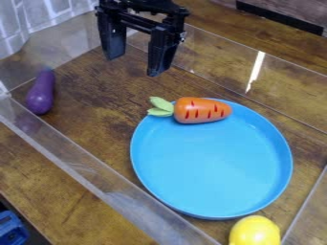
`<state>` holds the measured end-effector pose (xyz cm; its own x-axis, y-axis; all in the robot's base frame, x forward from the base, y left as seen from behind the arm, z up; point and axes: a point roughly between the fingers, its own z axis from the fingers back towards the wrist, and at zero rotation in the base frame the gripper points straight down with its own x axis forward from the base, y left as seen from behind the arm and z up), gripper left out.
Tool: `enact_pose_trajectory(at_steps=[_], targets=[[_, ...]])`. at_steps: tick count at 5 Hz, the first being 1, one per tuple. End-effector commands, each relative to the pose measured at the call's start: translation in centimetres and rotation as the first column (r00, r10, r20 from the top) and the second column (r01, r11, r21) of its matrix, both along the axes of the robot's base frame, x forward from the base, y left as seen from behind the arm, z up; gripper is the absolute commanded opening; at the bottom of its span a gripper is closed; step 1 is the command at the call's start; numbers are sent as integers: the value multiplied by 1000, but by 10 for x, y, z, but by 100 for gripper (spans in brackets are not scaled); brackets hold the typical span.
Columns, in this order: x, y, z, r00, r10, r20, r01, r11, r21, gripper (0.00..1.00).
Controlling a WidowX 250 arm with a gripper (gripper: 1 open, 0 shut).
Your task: Remove the carrot from the blue tray and put it on the table
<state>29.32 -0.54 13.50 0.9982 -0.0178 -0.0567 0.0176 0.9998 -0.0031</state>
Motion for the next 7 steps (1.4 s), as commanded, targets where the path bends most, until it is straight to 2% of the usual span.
enact_pose_trajectory(at_steps=[1,3,5,7], targets=[[2,-2,-7,998,-53,-15,53,999,-2,100],[8,-8,-19,984,-172,-39,171,985,-9,100],[16,-15,-30,954,-295,-54,294,956,-16,100],[29,-23,-41,916,-396,-57,396,918,-7,100]])
